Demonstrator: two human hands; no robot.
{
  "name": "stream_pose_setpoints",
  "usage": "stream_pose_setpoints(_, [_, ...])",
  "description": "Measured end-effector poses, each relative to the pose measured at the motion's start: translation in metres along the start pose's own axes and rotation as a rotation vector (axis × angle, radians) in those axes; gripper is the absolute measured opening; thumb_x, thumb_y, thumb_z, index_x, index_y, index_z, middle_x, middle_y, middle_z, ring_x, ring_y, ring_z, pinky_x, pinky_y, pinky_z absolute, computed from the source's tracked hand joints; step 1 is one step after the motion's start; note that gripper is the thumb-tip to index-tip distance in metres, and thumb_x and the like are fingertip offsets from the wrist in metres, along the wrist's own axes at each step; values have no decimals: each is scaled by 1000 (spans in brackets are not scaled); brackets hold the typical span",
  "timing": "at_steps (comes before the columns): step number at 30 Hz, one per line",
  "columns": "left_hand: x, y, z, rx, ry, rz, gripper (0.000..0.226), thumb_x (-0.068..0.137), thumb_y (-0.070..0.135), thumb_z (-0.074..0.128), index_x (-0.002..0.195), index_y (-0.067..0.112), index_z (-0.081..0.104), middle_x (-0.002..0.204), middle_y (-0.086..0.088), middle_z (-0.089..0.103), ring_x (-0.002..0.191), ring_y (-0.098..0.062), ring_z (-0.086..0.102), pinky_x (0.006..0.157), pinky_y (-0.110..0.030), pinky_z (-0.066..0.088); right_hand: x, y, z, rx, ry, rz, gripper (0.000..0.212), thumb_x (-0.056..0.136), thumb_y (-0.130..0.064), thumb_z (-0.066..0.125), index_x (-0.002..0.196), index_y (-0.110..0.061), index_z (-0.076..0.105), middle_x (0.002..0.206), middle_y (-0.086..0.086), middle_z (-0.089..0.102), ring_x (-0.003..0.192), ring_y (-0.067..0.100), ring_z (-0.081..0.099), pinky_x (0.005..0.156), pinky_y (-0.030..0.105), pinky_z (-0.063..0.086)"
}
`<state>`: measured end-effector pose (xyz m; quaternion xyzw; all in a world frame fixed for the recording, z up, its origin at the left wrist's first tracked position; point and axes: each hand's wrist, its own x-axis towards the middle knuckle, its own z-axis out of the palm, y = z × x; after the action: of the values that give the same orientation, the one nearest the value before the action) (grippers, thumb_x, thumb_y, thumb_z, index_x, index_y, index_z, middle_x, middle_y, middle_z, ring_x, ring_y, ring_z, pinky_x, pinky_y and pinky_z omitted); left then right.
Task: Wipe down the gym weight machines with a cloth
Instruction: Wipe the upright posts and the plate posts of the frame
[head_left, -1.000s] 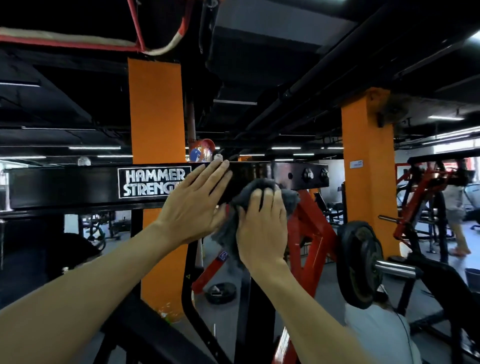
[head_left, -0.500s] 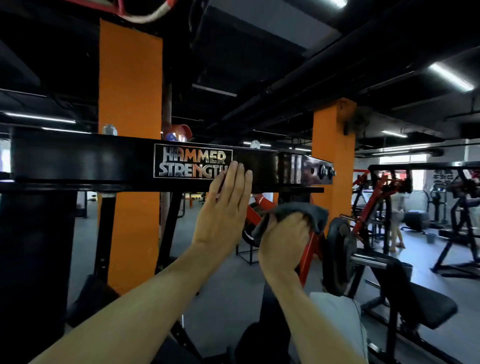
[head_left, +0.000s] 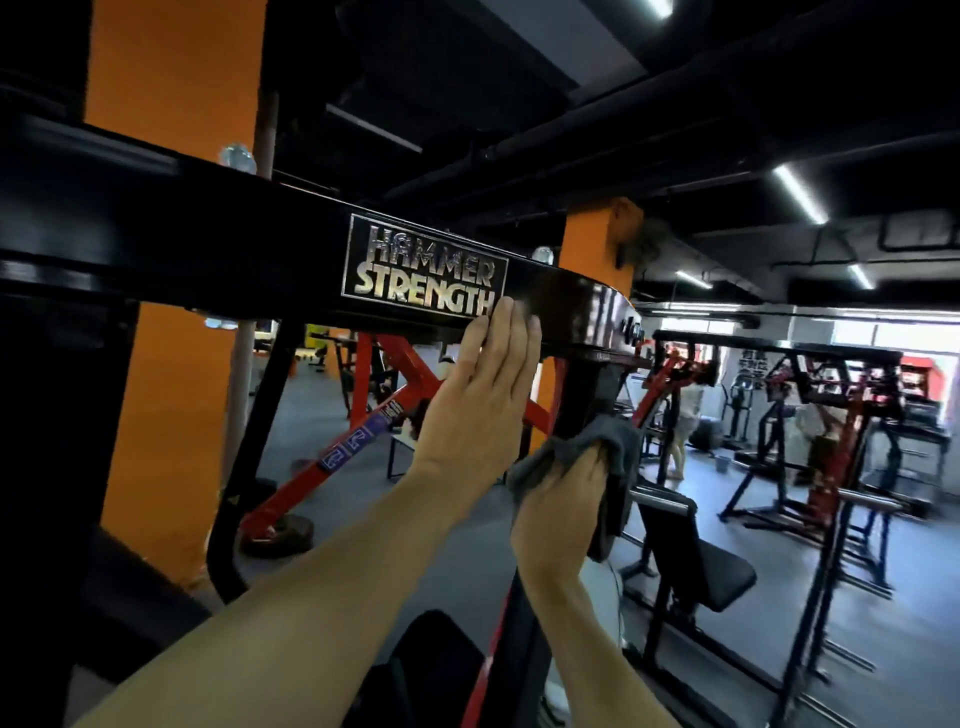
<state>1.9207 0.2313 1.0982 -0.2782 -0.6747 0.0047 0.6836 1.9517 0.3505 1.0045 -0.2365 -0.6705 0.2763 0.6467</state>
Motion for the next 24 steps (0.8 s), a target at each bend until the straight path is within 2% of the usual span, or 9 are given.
stream_pose_setpoints(2, [-2, 3, -1, -18, -8, 47, 72, 99, 26, 23, 155, -11, -4, 164, -32, 6, 154, -42, 4, 121, -56, -16, -8, 8, -3, 0, -77, 29, 58, 104, -40, 39, 149, -4, 32, 150, 22, 40, 139, 42, 37, 118, 54, 33])
stream_pose_setpoints(3, [-1, 2, 0, -22, -10, 55, 72, 99, 26, 23, 156, -11, -3, 163, -32, 8, 154, -42, 6, 121, -55, -16, 2, 8, 0, -11, -78, 59, 64, 101, -50, 40, 146, -5, 35, 146, 21, 44, 134, 42, 42, 114, 56, 37])
stream_pose_setpoints(5, [2, -1, 4, -51, 8, 46, 72, 100, 27, 26, 156, -10, 0, 163, -32, 12, 154, -41, 10, 122, -54, -13, 38, -2, 4, -35, -36, 79, 84, 86, -74, 26, 135, -8, 44, 130, 17, 56, 119, 36, 57, 100, 53, 50])
stream_pose_setpoints(6, [2, -1, 7, -47, 23, 43, 73, 101, 29, 28, 156, -10, 2, 162, -32, 14, 153, -41, 12, 123, -54, -9, 55, -11, 4, -45, -9, 84, 89, 81, -76, 24, 133, -7, 45, 128, 15, 58, 116, 34, 58, 97, 51, 52])
stream_pose_setpoints(11, [4, -2, 6, -43, 22, 49, 76, 103, 35, 32, 157, -9, 3, 162, -30, 17, 153, -40, 14, 125, -51, 1, 85, -30, 1, -79, 58, -64, 81, 87, -67, 29, 135, -4, 43, 131, 16, 56, 121, 32, 54, 101, 49, 48])
stream_pose_setpoints(13, [2, -3, 3, -48, 29, 49, 76, 103, 36, 29, 156, -10, 1, 163, -30, 14, 154, -41, 10, 125, -51, -1, 74, -26, -2, -109, 24, -101, 75, 92, -61, 31, 140, -4, 39, 136, 16, 52, 127, 33, 50, 105, 50, 45])
stream_pose_setpoints(17, [-3, -7, -7, -69, -37, 81, 73, 98, 28, 16, 156, -8, -10, 166, -28, -1, 155, -40, -4, 126, -50, -4, 25, -6, -13, -285, -127, -176, 57, 105, -33, 39, 148, 3, 30, 145, 23, 42, 137, 36, 40, 117, 48, 33])
stream_pose_setpoints(19, [-7, -11, -11, -53, -56, 97, 75, 99, 28, 20, 155, -8, -14, 166, -28, -6, 155, -40, -7, 126, -50, -4, -6, 8, -20, -386, -156, -198, 56, 106, -34, 28, 146, 5, 31, 141, 27, 45, 133, 39, 43, 114, 47, 36])
stream_pose_setpoints(24, [-11, -20, -21, -36, -143, 145, 79, 101, 35, 25, 154, -8, -15, 166, -28, -7, 155, -41, -8, 126, -52, -4, -78, 39, -34, -341, -332, -55, 44, 103, -23, 51, 135, 6, 39, 132, 26, 47, 122, 37, 46, 104, 46, 42])
